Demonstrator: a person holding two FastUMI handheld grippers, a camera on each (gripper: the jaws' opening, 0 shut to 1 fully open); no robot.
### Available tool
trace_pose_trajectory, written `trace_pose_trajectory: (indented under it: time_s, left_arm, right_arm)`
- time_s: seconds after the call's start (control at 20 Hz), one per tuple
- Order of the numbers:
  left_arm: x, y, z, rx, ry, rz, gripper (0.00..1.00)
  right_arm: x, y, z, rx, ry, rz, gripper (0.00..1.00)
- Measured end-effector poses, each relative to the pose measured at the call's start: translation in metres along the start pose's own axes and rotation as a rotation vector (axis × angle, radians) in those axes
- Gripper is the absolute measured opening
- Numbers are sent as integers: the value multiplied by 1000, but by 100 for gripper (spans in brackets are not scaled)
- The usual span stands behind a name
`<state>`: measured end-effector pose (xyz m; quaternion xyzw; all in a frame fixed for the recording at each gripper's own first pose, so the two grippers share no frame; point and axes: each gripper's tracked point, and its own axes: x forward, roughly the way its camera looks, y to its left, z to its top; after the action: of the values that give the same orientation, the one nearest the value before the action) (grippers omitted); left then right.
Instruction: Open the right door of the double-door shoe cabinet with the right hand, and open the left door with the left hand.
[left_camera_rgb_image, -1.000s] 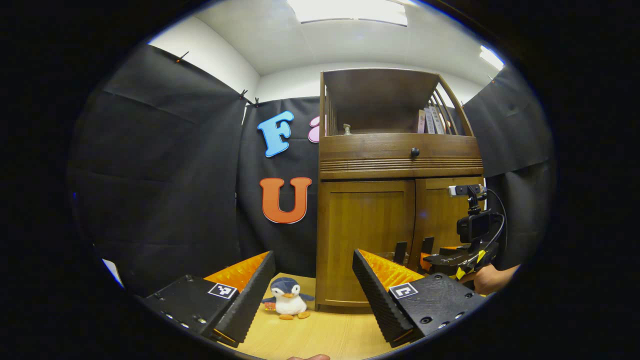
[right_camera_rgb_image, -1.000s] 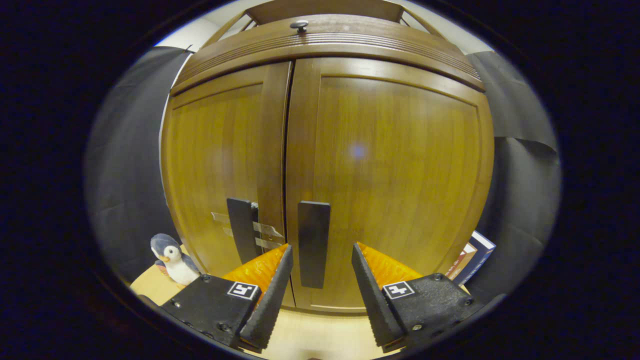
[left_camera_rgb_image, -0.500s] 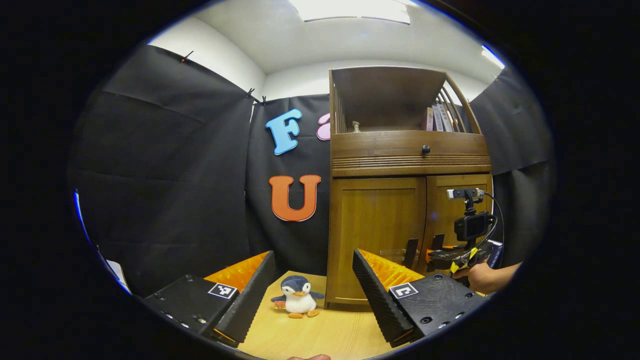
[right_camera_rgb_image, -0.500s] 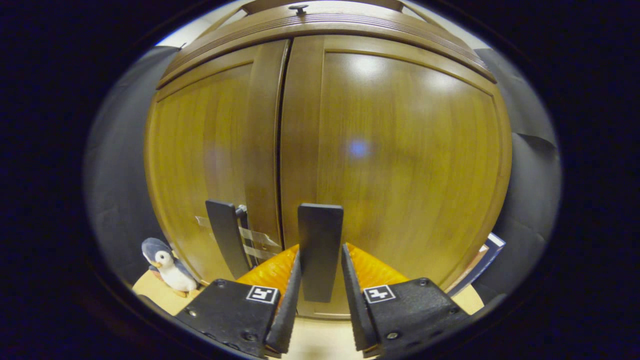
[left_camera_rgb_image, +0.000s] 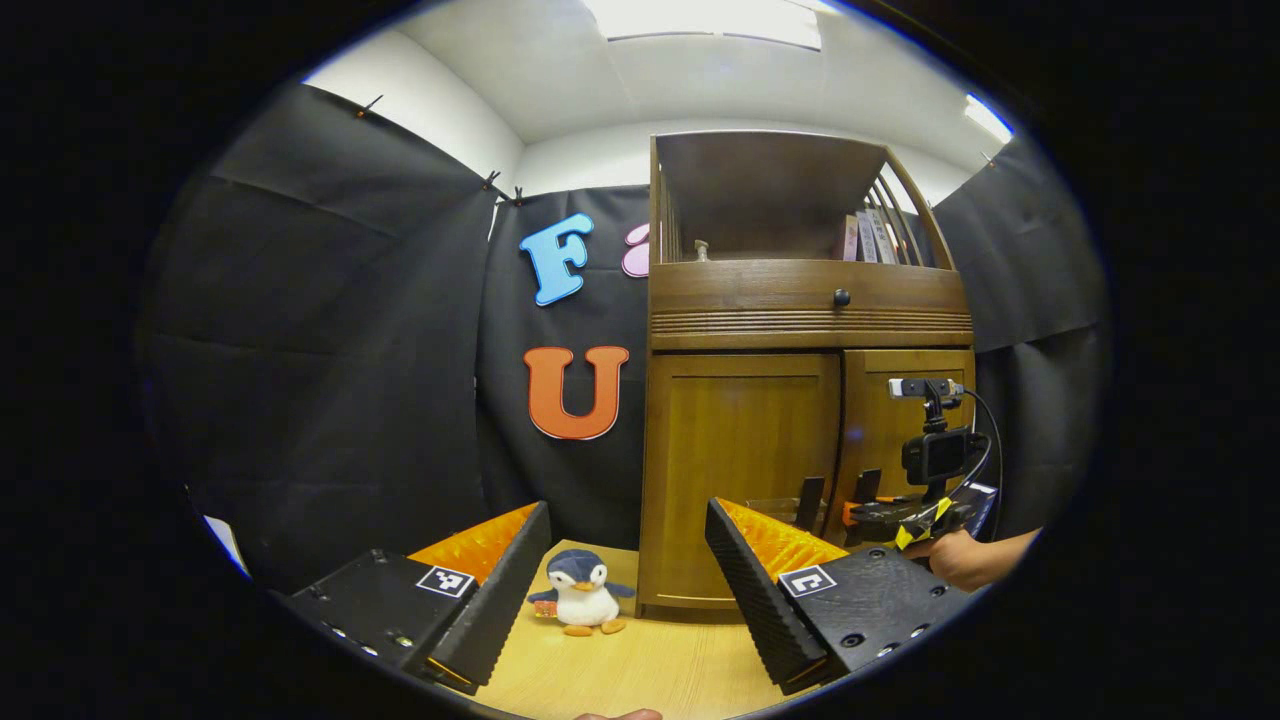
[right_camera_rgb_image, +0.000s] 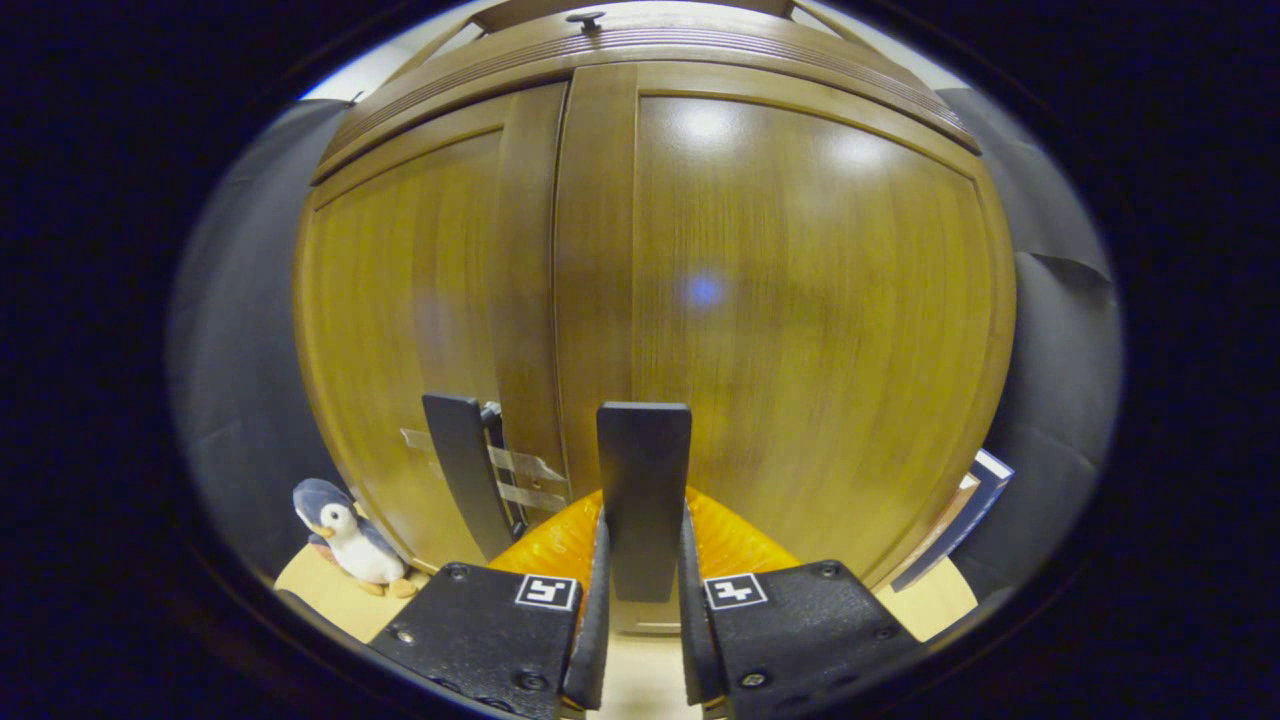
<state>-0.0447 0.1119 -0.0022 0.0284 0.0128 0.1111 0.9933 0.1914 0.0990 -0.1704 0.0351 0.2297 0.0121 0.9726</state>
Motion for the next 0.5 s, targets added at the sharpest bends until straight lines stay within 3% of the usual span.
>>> trace_pose_trajectory:
  time_s: [0.5]
  left_arm:
    - [7,-14,-6,-8,16,-64,95]
  right_arm:
    - [-38,-6,-11,7,-8,64,33]
